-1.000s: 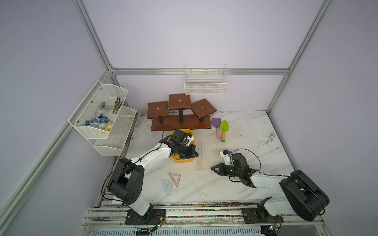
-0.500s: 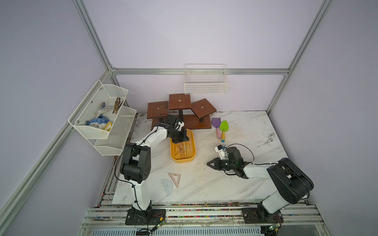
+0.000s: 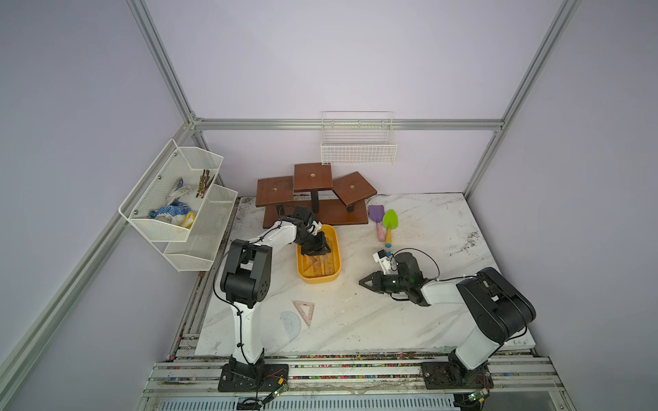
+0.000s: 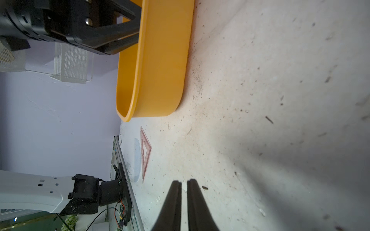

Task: Put the scattered rulers into the storage box
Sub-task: Place the ruler in the storage box, then pick up the ruler from the center of the board.

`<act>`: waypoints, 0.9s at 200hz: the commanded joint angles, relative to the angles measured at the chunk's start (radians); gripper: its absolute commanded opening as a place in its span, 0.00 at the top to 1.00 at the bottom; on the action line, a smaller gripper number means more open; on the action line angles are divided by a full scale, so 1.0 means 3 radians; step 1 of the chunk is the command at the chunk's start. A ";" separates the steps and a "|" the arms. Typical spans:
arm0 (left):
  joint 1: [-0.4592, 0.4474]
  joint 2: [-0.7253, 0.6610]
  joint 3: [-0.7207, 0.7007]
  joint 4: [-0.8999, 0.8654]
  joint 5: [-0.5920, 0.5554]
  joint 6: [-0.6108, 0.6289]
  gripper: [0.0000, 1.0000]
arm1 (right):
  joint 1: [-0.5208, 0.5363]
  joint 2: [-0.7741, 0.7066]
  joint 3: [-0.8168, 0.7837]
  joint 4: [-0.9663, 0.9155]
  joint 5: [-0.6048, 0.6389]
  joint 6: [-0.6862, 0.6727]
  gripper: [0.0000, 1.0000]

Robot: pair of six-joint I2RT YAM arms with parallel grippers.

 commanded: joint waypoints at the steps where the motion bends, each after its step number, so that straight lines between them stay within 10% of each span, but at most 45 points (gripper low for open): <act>1: 0.0004 -0.0360 -0.0017 0.0013 -0.0023 0.0008 0.38 | -0.0019 0.0054 0.0053 0.0122 -0.0111 -0.0031 0.86; 22: 0.0019 -0.0753 -0.0134 -0.0100 -0.0179 0.0018 0.23 | -0.0014 0.0089 0.0070 0.0146 -0.0160 -0.0042 0.85; 100: 0.0383 -0.2669 -0.1735 -0.0555 -0.1385 -0.0488 0.22 | 0.0609 -0.0175 0.0105 0.0041 0.0277 -0.0269 0.85; 180: 0.0570 -0.2994 -0.3018 0.0308 -0.0590 -0.0966 0.22 | 0.1244 0.0003 0.0328 0.0041 0.0629 -0.0232 0.84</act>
